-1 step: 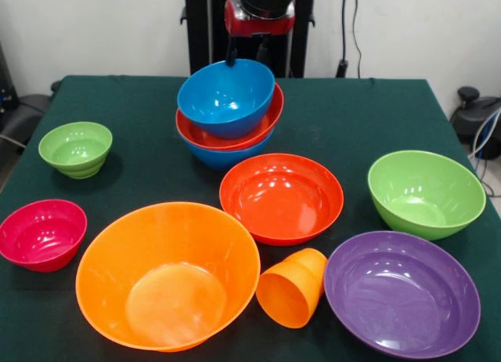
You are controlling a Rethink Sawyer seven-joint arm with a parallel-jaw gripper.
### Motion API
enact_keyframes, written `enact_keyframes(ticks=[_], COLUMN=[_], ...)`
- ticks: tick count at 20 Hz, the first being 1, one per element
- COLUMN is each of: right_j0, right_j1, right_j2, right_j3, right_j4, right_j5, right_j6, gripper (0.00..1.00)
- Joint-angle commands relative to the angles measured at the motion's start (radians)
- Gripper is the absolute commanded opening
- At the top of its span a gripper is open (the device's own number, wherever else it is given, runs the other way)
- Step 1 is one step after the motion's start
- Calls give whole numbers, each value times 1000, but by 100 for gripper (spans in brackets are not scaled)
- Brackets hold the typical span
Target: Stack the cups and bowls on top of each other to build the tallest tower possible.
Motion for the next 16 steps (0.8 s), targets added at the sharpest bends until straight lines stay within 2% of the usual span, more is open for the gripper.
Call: enact_keyframes(ticks=[1, 4, 6, 9, 16], right_j0=[-68, -140, -178, -209, -220], right_j1=[-99, -122, -124, -114, -108], right_j2=[88, 141, 163, 185, 222], right_j3=[77, 79, 79, 74, 101], right_j4=[93, 138, 142, 129, 101], right_j5=[150, 242, 287, 269, 253], right_j6=[-122, -224, -271, -257, -197], gripper=[100, 100, 100, 100, 100])
